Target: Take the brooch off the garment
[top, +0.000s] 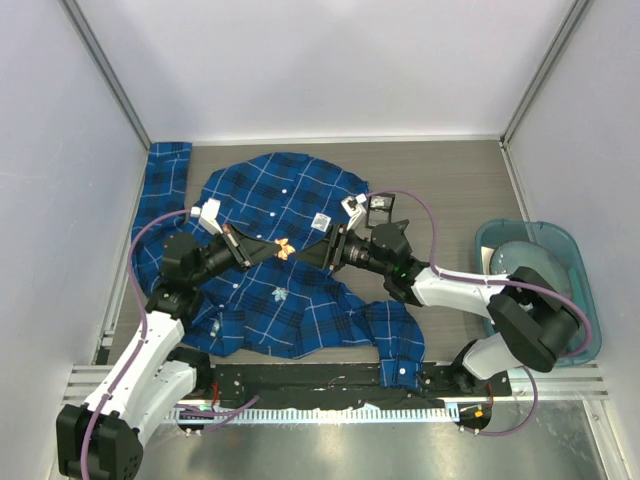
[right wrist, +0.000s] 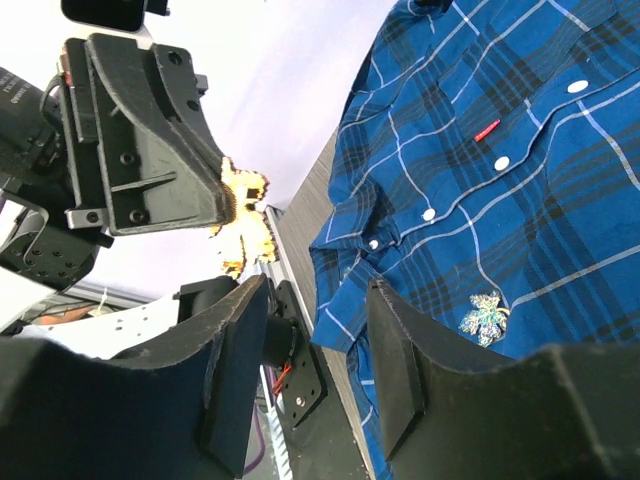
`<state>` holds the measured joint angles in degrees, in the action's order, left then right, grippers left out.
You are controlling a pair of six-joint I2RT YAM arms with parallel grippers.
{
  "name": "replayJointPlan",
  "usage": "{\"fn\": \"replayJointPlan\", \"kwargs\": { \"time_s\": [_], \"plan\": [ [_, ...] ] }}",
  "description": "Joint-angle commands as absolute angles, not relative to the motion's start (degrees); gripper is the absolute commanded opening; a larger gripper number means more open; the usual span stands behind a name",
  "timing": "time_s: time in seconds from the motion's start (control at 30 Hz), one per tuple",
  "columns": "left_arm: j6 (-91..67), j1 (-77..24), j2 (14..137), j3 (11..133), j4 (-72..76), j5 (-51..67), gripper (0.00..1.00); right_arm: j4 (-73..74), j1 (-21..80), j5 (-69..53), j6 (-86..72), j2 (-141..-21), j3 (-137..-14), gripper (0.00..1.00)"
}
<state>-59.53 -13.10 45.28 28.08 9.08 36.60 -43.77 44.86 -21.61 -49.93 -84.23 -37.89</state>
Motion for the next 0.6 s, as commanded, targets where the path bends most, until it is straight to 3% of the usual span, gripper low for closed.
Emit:
{"fn": "replayJointPlan", "kwargs": {
  "time_s": [0.0,0.57],
  "plan": [
    [-58.9,-13.3,44.6,30.3,10.9,37.3,0.00,-43.7,43.8,-24.2,-48.4,-80.2,-37.9,0.51],
    [-62.8,-13.2,46.2,28.2,17.7,41.0,0.00,-50.6,41.8,-32.5,-53.3,-85.6,-42.5,0.37]
  ]
}}
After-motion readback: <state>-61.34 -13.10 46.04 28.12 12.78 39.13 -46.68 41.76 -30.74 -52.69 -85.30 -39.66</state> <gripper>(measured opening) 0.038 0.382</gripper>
